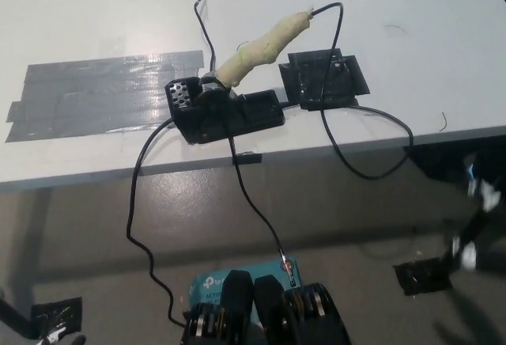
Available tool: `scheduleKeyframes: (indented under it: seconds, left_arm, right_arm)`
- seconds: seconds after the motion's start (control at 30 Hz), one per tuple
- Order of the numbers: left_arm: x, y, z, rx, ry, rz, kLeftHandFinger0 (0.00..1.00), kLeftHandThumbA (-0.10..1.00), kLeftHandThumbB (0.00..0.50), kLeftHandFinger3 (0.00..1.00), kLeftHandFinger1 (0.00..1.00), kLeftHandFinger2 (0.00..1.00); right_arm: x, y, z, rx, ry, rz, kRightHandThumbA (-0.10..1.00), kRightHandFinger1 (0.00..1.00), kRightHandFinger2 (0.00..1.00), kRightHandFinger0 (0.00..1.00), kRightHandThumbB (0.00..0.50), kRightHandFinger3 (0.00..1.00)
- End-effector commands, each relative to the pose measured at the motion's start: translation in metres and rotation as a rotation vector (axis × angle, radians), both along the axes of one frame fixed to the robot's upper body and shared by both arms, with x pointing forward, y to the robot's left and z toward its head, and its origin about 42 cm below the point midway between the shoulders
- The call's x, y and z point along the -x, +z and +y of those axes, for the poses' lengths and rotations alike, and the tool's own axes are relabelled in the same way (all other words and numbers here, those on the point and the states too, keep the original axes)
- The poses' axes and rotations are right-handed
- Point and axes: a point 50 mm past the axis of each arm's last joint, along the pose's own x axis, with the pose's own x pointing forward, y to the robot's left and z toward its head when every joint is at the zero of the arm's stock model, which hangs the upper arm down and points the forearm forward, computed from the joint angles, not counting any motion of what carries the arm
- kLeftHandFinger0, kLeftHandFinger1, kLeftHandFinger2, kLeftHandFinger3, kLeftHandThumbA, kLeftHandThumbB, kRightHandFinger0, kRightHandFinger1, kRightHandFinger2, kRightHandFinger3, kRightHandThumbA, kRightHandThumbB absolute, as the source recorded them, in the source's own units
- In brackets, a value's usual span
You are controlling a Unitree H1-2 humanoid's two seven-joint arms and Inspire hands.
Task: The robot uses its right hand to grab the soldering gun kept on the middle of the table and pulls it out of its base and keep it on the right side of the base
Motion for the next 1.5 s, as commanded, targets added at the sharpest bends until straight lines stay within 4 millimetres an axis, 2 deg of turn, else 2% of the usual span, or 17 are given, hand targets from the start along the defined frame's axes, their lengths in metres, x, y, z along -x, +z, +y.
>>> scheduleKeyframes:
  seconds: [0.0, 0.03, 0.07, 0.1, 0.13, 0.17, 0.23, 0.4, 0.53, 0.6, 0.67, 0.73, 0.9, 1.03, 1.13, 1.23, 1.47]
  left_arm:
    - [0.004, 0.002, 0.001, -0.014, -0.030, -0.002, 0.32, 0.76, 0.265, 0.91, 0.42, 0.53]
    - [0.007, 0.001, 0.000, -0.006, -0.021, 0.000, 0.31, 0.76, 0.266, 0.90, 0.42, 0.52]
    - [0.007, 0.001, 0.001, -0.006, -0.020, 0.000, 0.31, 0.76, 0.266, 0.90, 0.42, 0.52]
    - [0.007, 0.002, 0.001, -0.008, -0.022, -0.002, 0.32, 0.77, 0.270, 0.89, 0.43, 0.52]
    - [0.007, 0.002, 0.001, -0.008, -0.022, -0.002, 0.32, 0.77, 0.270, 0.89, 0.43, 0.52]
    - [0.007, 0.002, 0.001, -0.008, -0.023, -0.002, 0.33, 0.77, 0.259, 0.89, 0.43, 0.53]
    - [0.006, 0.001, 0.002, -0.010, -0.025, -0.001, 0.34, 0.75, 0.246, 0.90, 0.44, 0.56]
    - [0.005, 0.002, 0.001, -0.016, -0.025, -0.003, 0.37, 0.76, 0.243, 0.92, 0.47, 0.58]
    - [0.007, -0.001, -0.004, -0.002, -0.027, 0.001, 0.36, 0.74, 0.240, 0.90, 0.46, 0.55]
    - [0.007, -0.001, -0.004, 0.007, -0.025, 0.001, 0.35, 0.72, 0.232, 0.89, 0.46, 0.55]
    - [0.009, 0.000, -0.003, 0.008, -0.027, 0.004, 0.35, 0.72, 0.235, 0.89, 0.46, 0.52]
    - [0.010, 0.002, -0.002, 0.007, -0.033, 0.003, 0.36, 0.73, 0.275, 0.89, 0.45, 0.51]
    - [0.008, 0.000, -0.002, 0.002, -0.038, 0.006, 0.34, 0.73, 0.270, 0.90, 0.44, 0.51]
    - [0.004, 0.002, -0.004, 0.006, -0.043, -0.005, 0.34, 0.72, 0.254, 0.90, 0.47, 0.53]
    - [0.002, 0.002, -0.005, 0.000, -0.048, -0.006, 0.32, 0.72, 0.243, 0.89, 0.44, 0.51]
    - [0.000, 0.003, -0.006, 0.002, -0.055, -0.001, 0.32, 0.73, 0.290, 0.89, 0.43, 0.50]
    - [-0.002, 0.003, -0.006, 0.013, -0.097, 0.023, 0.30, 0.75, 0.310, 0.85, 0.41, 0.50]
  right_arm:
    - [-0.023, 0.087, 0.018, 0.019, 0.072, -0.258, 0.55, 1.00, 1.00, 1.00, 0.114, 1.00]
    - [-0.034, 0.119, 0.035, 0.072, 0.121, -0.351, 0.59, 1.00, 1.00, 1.00, 0.142, 1.00]
    - [-0.036, 0.126, 0.038, 0.093, 0.132, -0.370, 0.62, 1.00, 1.00, 1.00, 0.144, 1.00]
    - [-0.050, 0.153, 0.058, 0.151, 0.151, -0.455, 0.64, 1.00, 1.00, 1.00, 0.191, 1.00]
    - [-0.051, 0.153, 0.058, 0.152, 0.151, -0.455, 0.64, 1.00, 1.00, 1.00, 0.193, 1.00]
    - [-0.066, 0.173, 0.075, 0.205, 0.179, -0.483, 0.70, 1.00, 1.00, 1.00, 0.233, 1.00]
    - [-0.080, 0.189, 0.091, 0.251, 0.191, -0.506, 0.76, 1.00, 1.00, 1.00, 0.282, 1.00]
    - [-0.129, 0.228, 0.148, 0.334, 0.227, -0.546, 0.77, 1.00, 1.00, 1.00, 0.308, 1.00]
    - [-0.148, 0.230, 0.181, 0.406, 0.299, -0.575, 0.75, 1.00, 1.00, 1.00, 0.348, 1.00]
    - [-0.158, 0.231, 0.195, 0.433, 0.312, -0.574, 0.74, 1.00, 1.00, 1.00, 0.396, 1.00]
    - [-0.168, 0.232, 0.209, 0.536, 0.332, -0.587, 0.77, 1.00, 1.00, 1.00, 0.376, 1.00]
    - [-0.177, 0.231, 0.219, 0.610, 0.349, -0.600, 0.72, 1.00, 1.00, 1.00, 0.342, 1.00]
    - [-0.193, 0.223, 0.237, 0.730, 0.390, -0.610, 0.68, 1.00, 1.00, 1.00, 0.340, 1.00]
    - [-0.201, 0.217, 0.244, 0.776, 0.408, -0.580, 0.67, 1.00, 1.00, 1.00, 0.348, 1.00]
    - [-0.207, 0.205, 0.245, 0.793, 0.385, -0.498, 0.64, 1.00, 1.00, 1.00, 0.320, 1.00]
    - [-0.211, 0.194, 0.240, 0.798, 0.378, -0.454, 0.63, 1.00, 1.00, 1.00, 0.311, 1.00]
    - [-0.210, 0.169, 0.230, 0.837, 0.366, -0.315, 0.71, 1.00, 1.00, 1.00, 0.310, 1.00]
